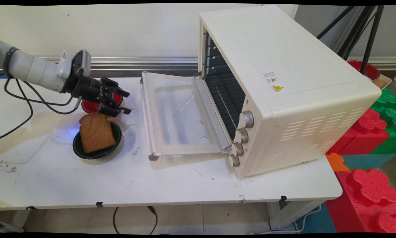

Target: Close the oven

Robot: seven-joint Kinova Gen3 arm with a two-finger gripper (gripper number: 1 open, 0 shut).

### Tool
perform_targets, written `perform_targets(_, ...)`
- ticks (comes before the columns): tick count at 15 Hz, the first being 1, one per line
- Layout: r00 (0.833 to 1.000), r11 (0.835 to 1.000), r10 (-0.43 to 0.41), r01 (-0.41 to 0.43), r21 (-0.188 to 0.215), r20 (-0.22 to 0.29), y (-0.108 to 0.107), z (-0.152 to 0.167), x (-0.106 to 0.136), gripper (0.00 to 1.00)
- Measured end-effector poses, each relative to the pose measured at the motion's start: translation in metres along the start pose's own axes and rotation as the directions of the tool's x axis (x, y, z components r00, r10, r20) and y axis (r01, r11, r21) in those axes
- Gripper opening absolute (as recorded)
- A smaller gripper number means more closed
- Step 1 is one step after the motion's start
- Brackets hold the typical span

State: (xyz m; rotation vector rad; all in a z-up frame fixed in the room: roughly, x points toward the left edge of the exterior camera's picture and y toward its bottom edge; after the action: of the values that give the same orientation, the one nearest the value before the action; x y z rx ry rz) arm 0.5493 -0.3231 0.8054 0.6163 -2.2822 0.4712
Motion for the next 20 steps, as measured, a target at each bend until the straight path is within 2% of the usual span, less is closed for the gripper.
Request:
perform_targets(15,0.999,0.999,-0.052,0.052,0.001,0.012,-0.003,0.074,-0.007,0.0)
perform_targets(20,0.997,0.998,-0.059,0.059,0.005,-0.044,-0.006,0.081,-0.005,0.0)
